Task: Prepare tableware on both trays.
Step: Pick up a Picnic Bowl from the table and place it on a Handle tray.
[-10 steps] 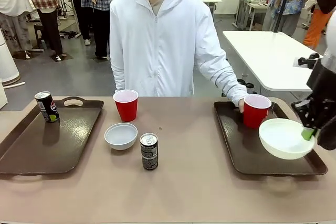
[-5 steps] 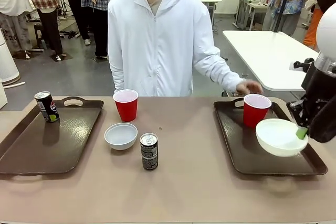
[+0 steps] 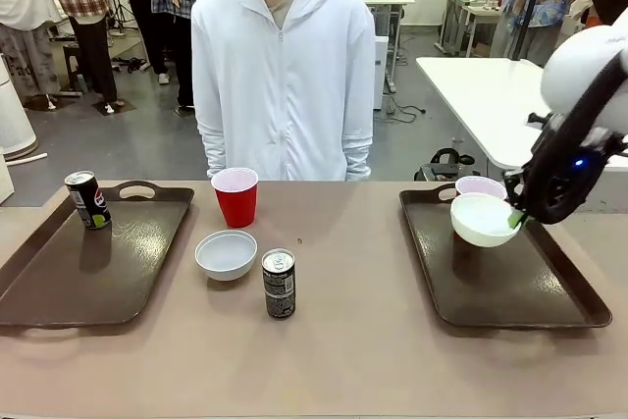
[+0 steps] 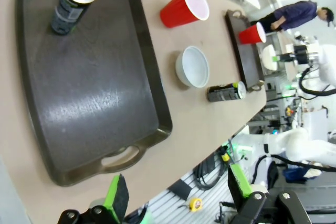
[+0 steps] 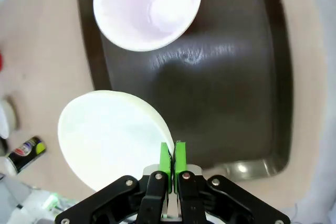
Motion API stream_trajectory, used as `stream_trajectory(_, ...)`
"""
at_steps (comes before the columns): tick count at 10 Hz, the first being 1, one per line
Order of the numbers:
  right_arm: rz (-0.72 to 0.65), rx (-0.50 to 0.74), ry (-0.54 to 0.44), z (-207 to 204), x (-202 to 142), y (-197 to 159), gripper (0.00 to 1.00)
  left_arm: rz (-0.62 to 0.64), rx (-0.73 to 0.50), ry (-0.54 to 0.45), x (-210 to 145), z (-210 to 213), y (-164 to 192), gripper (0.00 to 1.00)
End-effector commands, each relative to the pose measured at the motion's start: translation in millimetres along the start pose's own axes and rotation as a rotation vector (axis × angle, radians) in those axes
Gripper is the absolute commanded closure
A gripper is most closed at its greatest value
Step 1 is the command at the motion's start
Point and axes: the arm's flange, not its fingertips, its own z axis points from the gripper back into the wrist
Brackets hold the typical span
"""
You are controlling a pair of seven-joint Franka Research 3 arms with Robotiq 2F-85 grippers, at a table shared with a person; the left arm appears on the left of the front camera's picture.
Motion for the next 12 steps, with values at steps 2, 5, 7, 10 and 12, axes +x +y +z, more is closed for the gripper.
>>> stream_trajectory(2, -0.006, -0.011, 0.040, -31, 13, 6, 0.96, -0.003, -0.008, -0.003, -1, 1, 1, 0.00)
stream_trajectory(5, -0.077, -0.067, 0.088, -69, 20, 2, 0.96, -0.003, -0.008, -0.003, -1, 1, 1, 0.00)
stream_trajectory(7, -0.085, -0.081, 0.063, -77, 19, 1, 0.96, -0.003, -0.008, -0.003, -1, 1, 1, 0.00)
stream_trajectory(10, -0.072, -0.086, 0.045, -60, 6, 9, 0.36, -0.003, -0.008, -0.003, -1, 1, 1, 0.00)
stream_trajectory(12, -0.055, -0.124, 0.053, -28, -17, 21, 0.73, -0.003, -0.008, -0.003, -1, 1, 1, 0.00)
